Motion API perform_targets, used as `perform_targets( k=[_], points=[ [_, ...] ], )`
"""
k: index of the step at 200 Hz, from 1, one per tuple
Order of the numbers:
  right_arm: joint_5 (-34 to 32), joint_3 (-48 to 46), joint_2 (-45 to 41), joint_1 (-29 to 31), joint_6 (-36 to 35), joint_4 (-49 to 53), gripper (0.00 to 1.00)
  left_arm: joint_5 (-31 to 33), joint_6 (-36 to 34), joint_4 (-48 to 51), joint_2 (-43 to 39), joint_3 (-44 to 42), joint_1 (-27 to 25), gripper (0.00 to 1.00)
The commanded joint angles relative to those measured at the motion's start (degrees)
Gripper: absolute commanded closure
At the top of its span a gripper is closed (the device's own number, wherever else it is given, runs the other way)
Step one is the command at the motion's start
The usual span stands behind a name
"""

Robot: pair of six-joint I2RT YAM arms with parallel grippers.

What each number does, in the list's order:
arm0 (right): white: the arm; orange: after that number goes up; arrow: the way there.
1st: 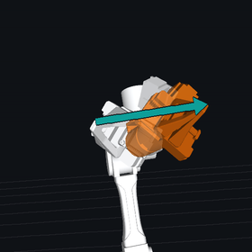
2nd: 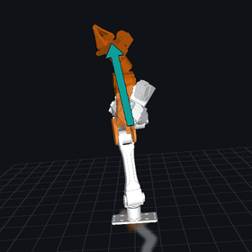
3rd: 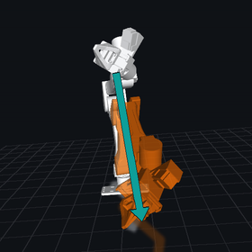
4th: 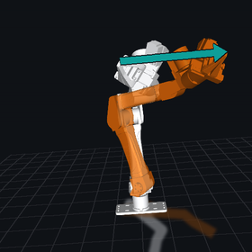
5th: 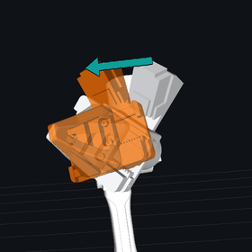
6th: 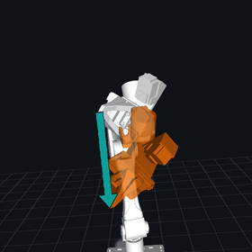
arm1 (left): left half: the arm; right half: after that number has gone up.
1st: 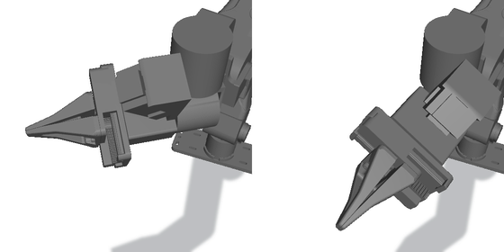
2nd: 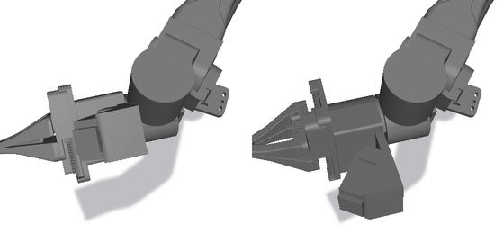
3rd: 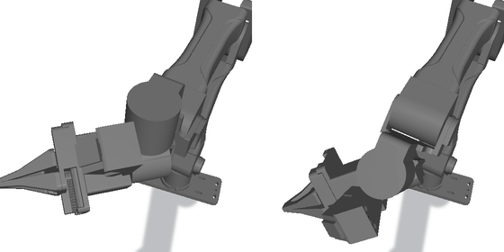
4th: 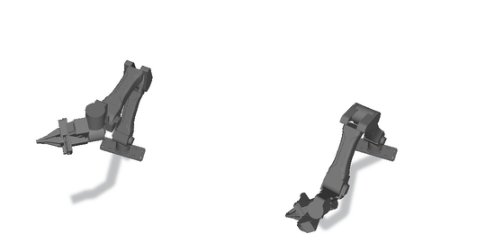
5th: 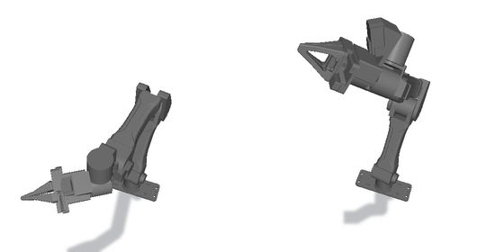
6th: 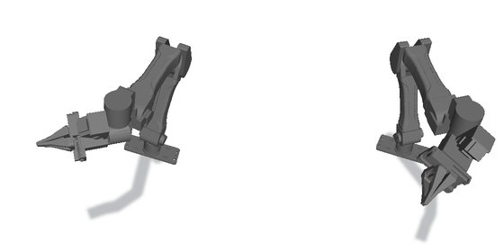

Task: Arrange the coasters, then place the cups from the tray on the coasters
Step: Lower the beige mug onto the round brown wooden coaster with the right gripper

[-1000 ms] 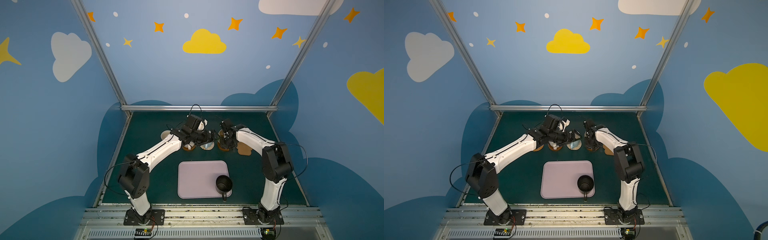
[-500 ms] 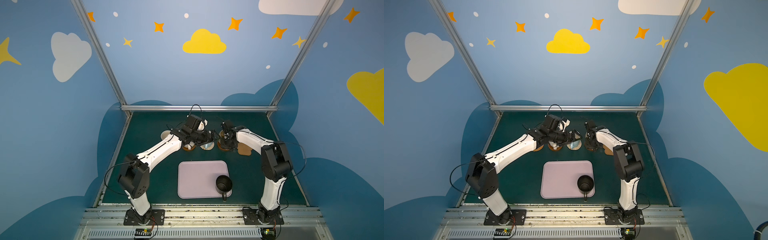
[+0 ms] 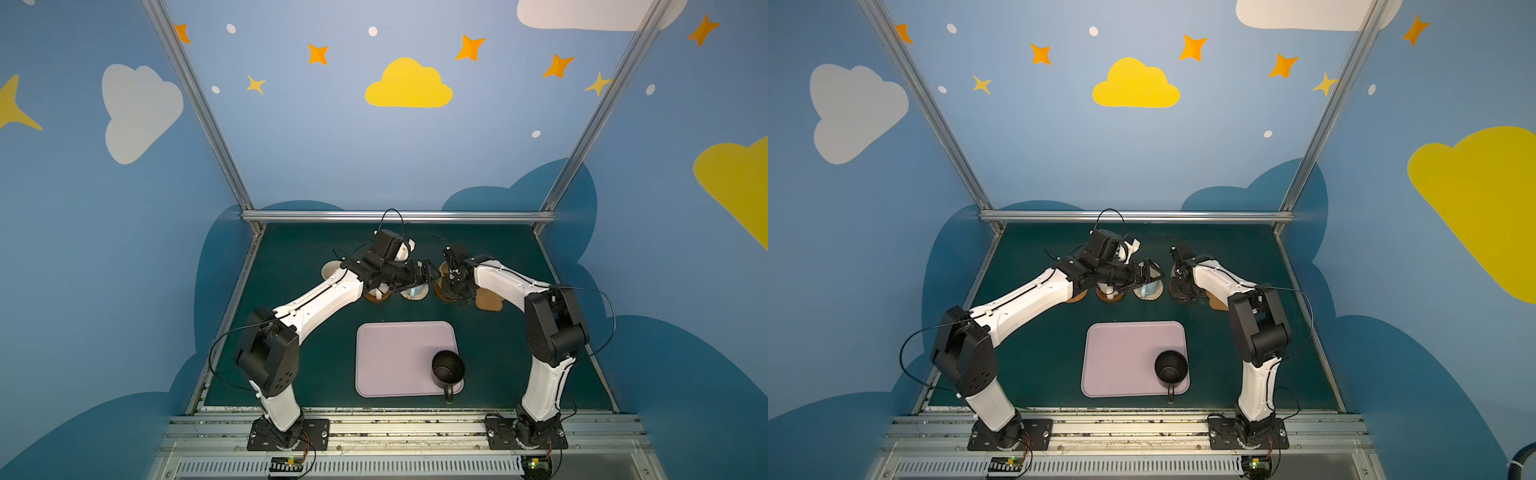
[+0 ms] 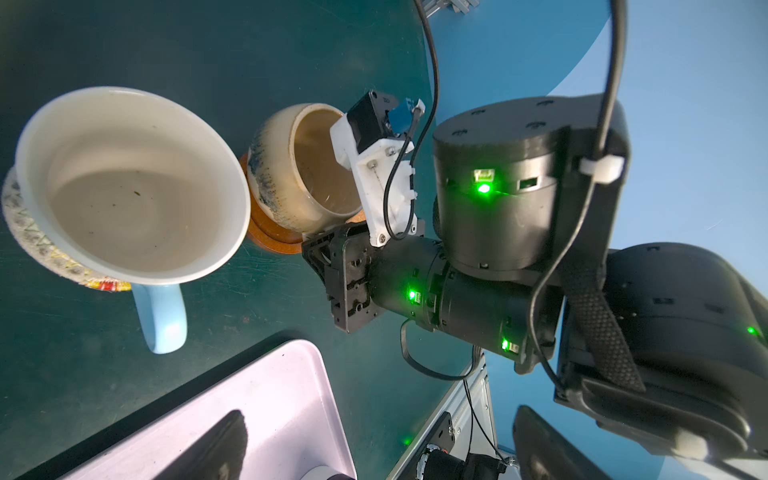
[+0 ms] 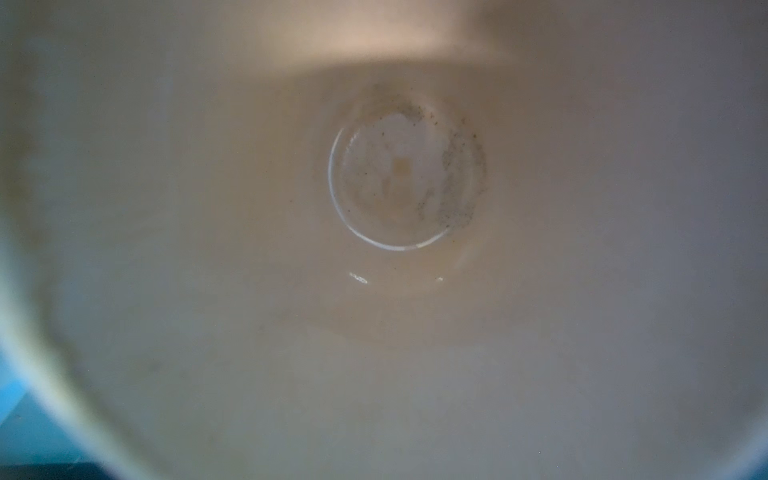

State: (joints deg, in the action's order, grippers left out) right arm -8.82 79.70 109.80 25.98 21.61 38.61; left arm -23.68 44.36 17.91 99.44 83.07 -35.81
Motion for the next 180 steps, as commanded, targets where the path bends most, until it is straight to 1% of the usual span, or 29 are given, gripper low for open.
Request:
perform_targets(
  k=[1, 17, 73, 108, 157, 180],
  points=[
    [-1.88, 2.79, -1.97, 0.14, -0.86, 3.38, 1.00, 0.13, -0.16, -0.47, -0.09, -0.80, -0.12, 0.01],
    [-1.65, 2.97, -1.86, 0.29, -0.66, 4.28, 1.00, 0.01, 0.02, -0.66, -0.15, -1.06, -0.07, 0.01],
    [0.33, 1.00, -0.64, 0.31, -0.65, 2.61, 1.00, -0.09, 0.11, -0.91, -0.35, -1.53, -0.13, 0.01],
    [0.55, -1.18, -1.77, 0.60, 0.97, 2.00, 1.00, 0.14, 0.16, -1.09, -0.72, -1.85, -0.03, 0.01],
    [-0.35, -0.34, -1.26, 0.90, -0.04, 4.12, 1.00, -0.31, 0.73, -1.81, -0.47, -2.14, -0.01, 0.01],
    [-1.11, 0.28, -1.15, 1.15, -0.60, 5.25, 0.96, -0.20, 0.64, -1.74, -0.69, -2.21, -0.04, 0.01]
  ],
)
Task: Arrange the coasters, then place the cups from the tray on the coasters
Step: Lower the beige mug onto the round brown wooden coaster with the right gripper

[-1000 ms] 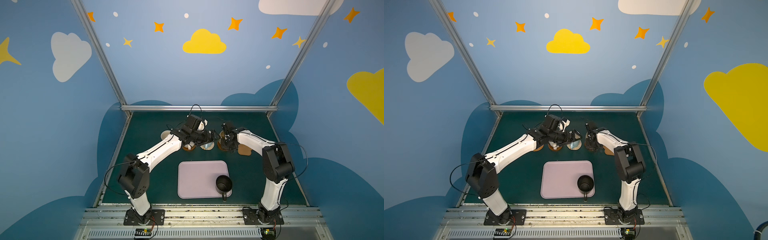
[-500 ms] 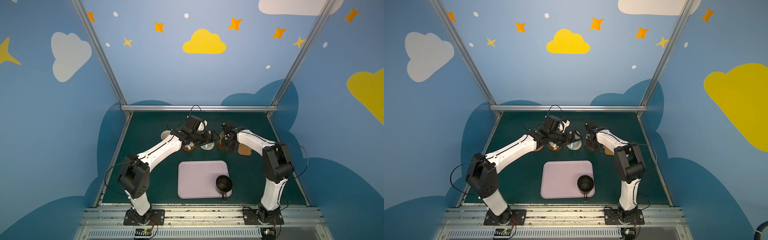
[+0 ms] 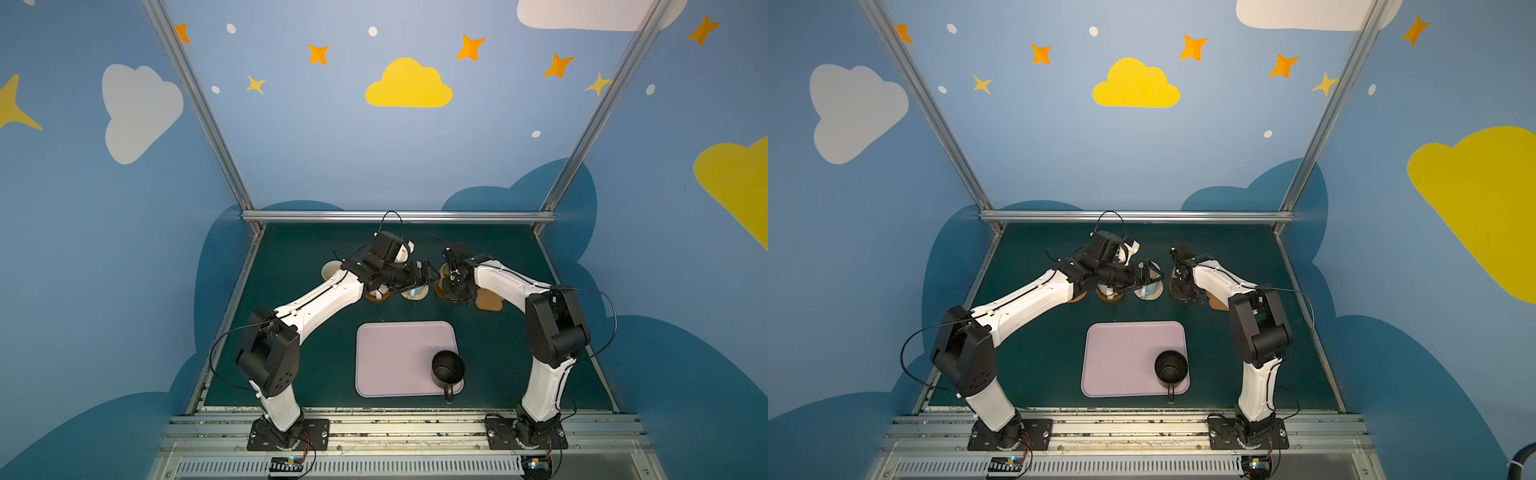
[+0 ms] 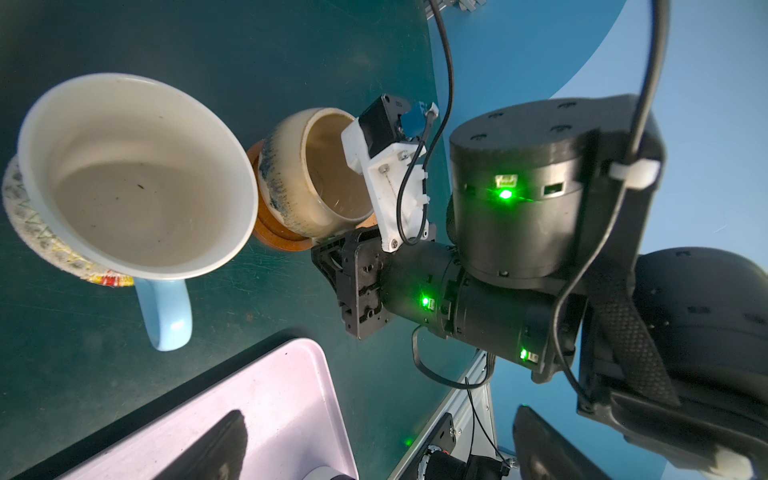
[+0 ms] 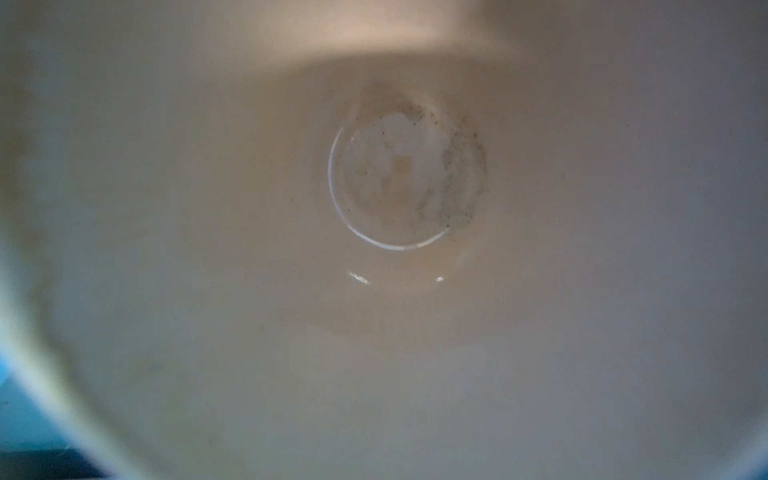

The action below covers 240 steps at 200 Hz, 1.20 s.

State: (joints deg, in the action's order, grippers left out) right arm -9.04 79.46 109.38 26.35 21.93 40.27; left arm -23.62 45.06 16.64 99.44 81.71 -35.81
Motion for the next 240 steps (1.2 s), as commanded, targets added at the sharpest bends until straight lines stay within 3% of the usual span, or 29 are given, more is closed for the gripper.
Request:
perform_targets(
  k=[1, 54, 123, 183, 240],
  points=[
    [-0.89, 0.48, -0.74, 0.79, -0.88, 3.54, 0.96, -0.28, -0.06, -0.47, -0.67, -0.85, 0.00, 0.01],
    [-1.73, 0.68, -1.62, 0.94, -1.45, 4.89, 0.80, -0.32, 0.21, -0.90, -0.93, -1.20, -0.02, 0.01],
    [-1.85, 0.85, -1.55, 0.85, -1.55, 4.59, 0.70, -0.30, 0.30, -1.14, -1.04, -1.20, -0.04, 0.01],
    [-1.33, 1.68, -0.33, 0.90, -3.73, 5.04, 0.85, -0.68, 0.46, -1.52, -1.09, -1.47, 0.11, 0.01],
    [0.60, 0.84, -2.08, 0.69, -2.15, 4.27, 0.85, -0.56, 0.56, -1.77, -1.36, -1.65, 0.14, 0.01]
  ],
)
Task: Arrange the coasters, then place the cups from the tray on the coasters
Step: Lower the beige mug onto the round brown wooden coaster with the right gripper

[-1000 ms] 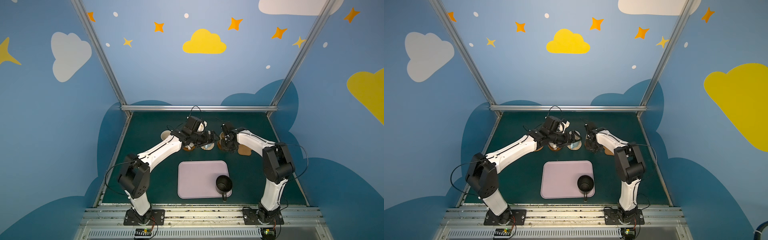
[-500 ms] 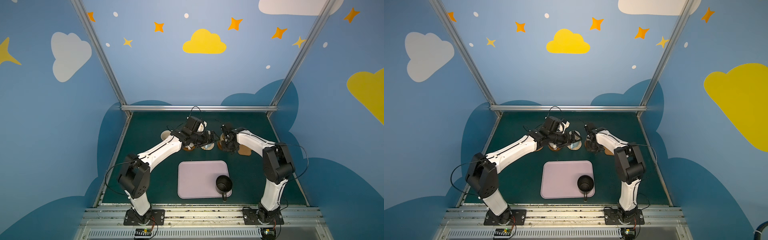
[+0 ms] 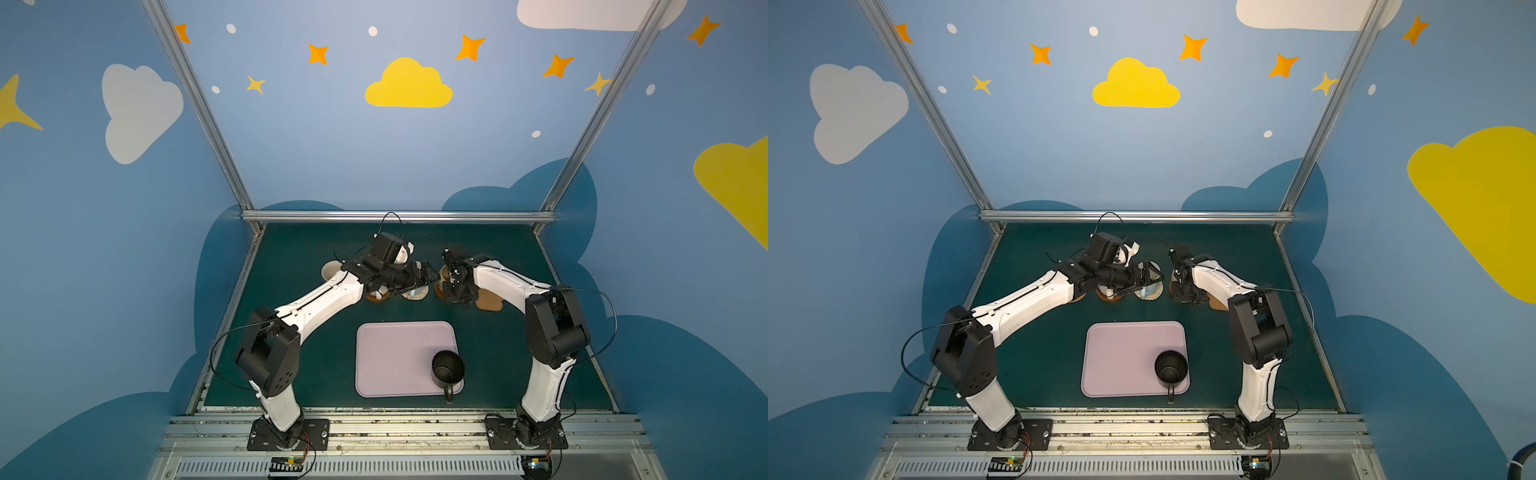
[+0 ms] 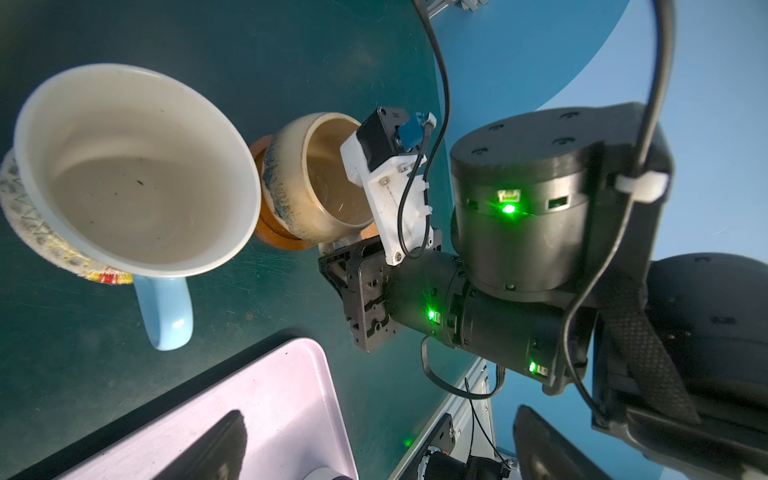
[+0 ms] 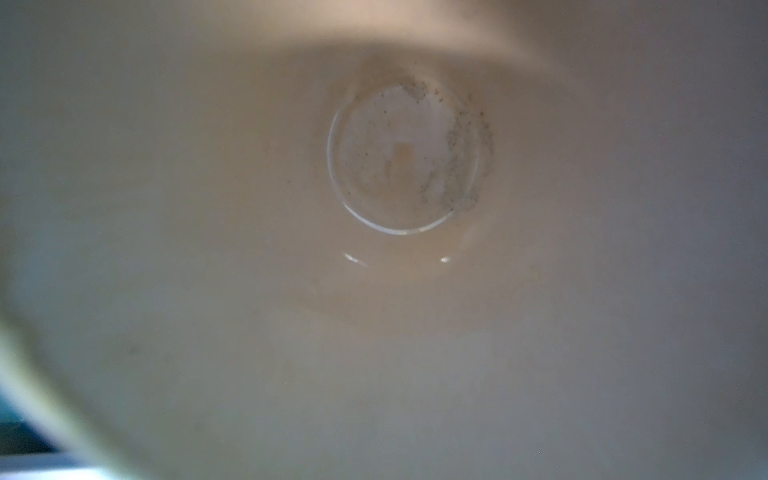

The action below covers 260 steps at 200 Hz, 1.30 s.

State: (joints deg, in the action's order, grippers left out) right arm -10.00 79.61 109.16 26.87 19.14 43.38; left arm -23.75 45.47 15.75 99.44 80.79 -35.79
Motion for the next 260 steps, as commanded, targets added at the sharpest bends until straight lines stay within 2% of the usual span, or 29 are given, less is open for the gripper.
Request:
perform_targets(
  k=[1, 31, 55, 111, 150, 260],
  points=[
    [1.65, 0.62, -1.99, 0.14, 0.65, 1.04, 0.85, -0.43, 0.14, -0.88, -1.40, -0.73, 0.24, 0.01],
    [6.57, -0.79, -3.85, -0.57, 1.61, -1.29, 0.86, -0.51, 0.19, -1.07, -1.75, -1.07, 0.20, 0.01],
    [5.40, -0.85, -3.61, -0.67, 1.28, -1.05, 0.86, -0.46, 0.23, -1.30, -1.82, -1.25, 0.21, 0.01],
    [3.38, -0.58, -2.82, -0.86, 1.00, 0.65, 0.75, -0.55, 0.66, -1.86, -2.14, -2.13, 0.37, 0.00],
    [2.18, -0.71, -3.47, -0.85, 1.16, 1.25, 0.71, -0.38, 0.67, -1.92, -2.55, -2.22, 0.47, 0.00],
    [1.71, -1.13, -5.05, -0.68, 1.35, 1.74, 0.70, 0.19, 0.87, -2.13, -4.32, -3.28, 0.48, 0.00]
  ],
)
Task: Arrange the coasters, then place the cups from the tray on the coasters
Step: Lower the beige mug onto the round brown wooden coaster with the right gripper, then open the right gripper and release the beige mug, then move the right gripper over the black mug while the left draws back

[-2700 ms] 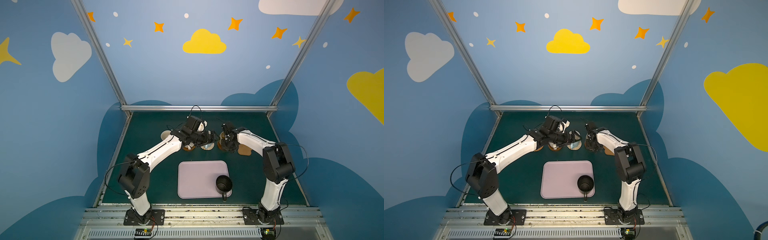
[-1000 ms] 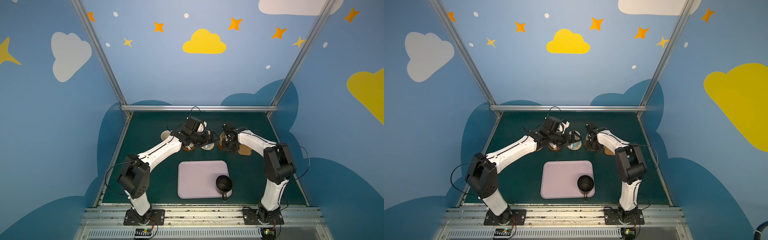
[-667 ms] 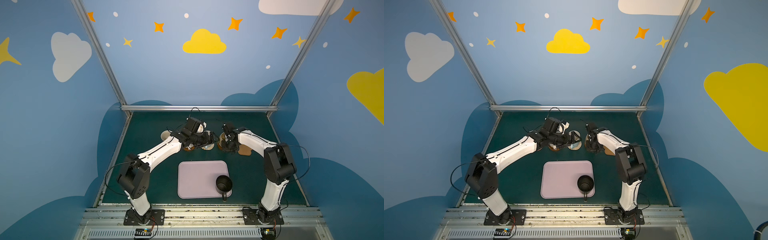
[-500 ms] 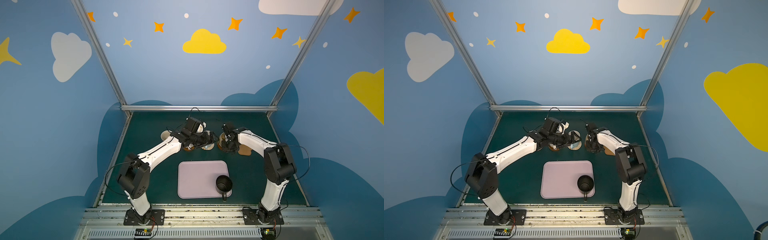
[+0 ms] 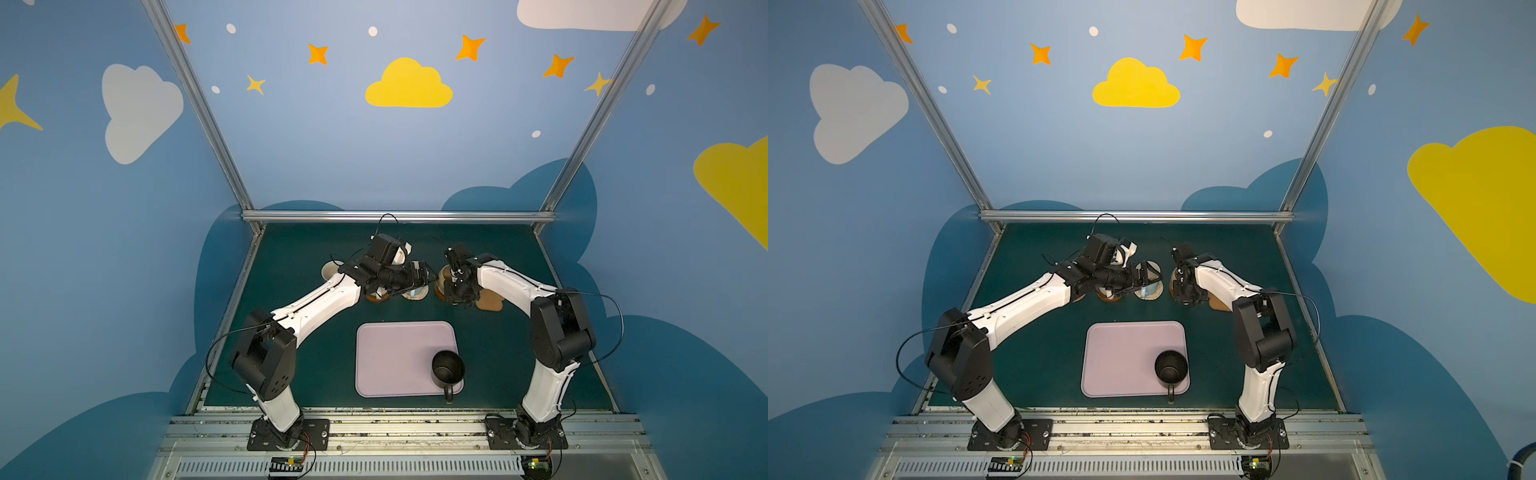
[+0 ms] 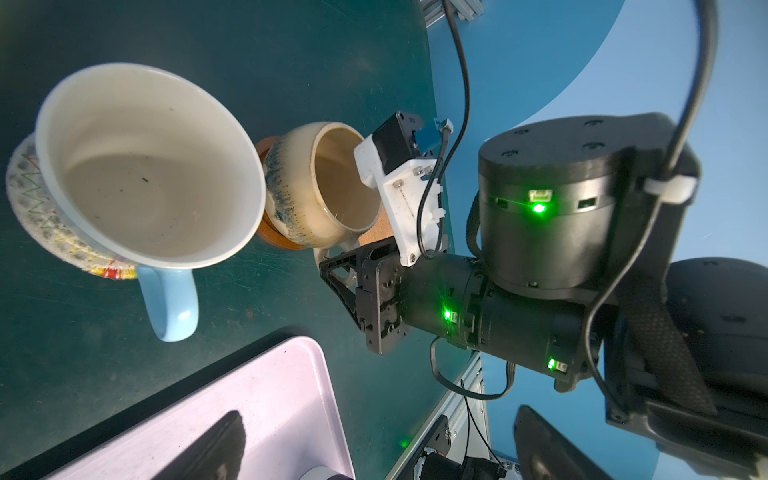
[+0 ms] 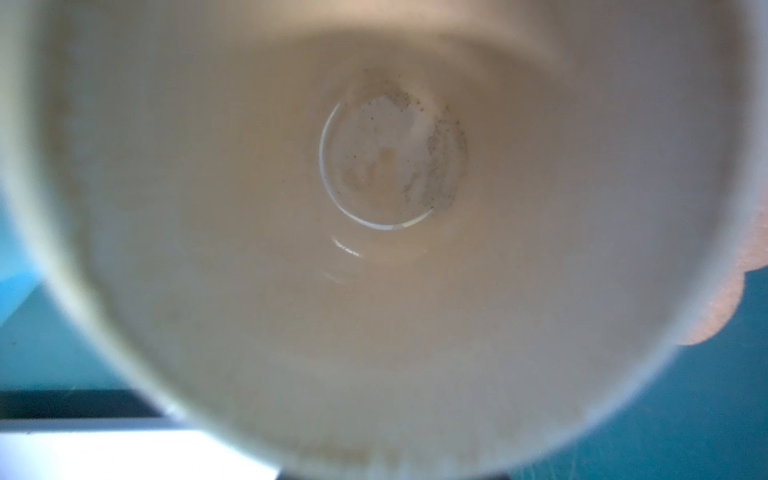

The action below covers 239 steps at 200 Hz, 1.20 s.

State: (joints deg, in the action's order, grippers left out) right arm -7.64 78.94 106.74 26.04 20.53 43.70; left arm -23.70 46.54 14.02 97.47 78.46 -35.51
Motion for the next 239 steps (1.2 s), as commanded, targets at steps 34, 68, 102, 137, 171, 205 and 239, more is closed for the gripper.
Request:
perform_targets(
  k=[34, 68, 102, 137, 171, 205, 239],
  points=[
    [0.52, -0.46, -4.38, 0.57, -0.31, 1.15, 0.68, 0.31, -0.29, -0.31, -2.75, -0.96, 0.24, 0.00],
    [2.07, -1.99, -8.32, 0.85, -0.24, 1.14, 0.53, 1.10, -1.50, 1.14, -3.76, -0.94, 0.31, 0.00],
    [3.21, -4.15, -14.52, 1.56, 0.72, 2.09, 0.36, 1.52, -3.25, 3.58, -5.05, -0.94, 0.64, 0.00],
    [4.52, -5.76, -20.40, 1.87, 1.81, 5.70, 0.11, -0.73, -5.90, 4.96, -7.47, -1.64, 1.08, 0.00],
    [5.09, -9.46, -28.86, 4.93, 2.39, 8.11, 0.11, -4.81, -10.37, 8.21, -9.06, -1.42, 1.14, 0.00],
    [6.33, -13.95, -35.65, 10.04, 4.99, 10.85, 0.11, -5.02, -12.43, 10.11, -11.28, -3.83, 1.17, 0.00],
    [7.08, -18.41, -40.48, 16.31, 9.86, 13.03, 0.11, -5.09, -10.58, 9.55, -13.30, -7.35, 1.14, 0.00]
  ],
)
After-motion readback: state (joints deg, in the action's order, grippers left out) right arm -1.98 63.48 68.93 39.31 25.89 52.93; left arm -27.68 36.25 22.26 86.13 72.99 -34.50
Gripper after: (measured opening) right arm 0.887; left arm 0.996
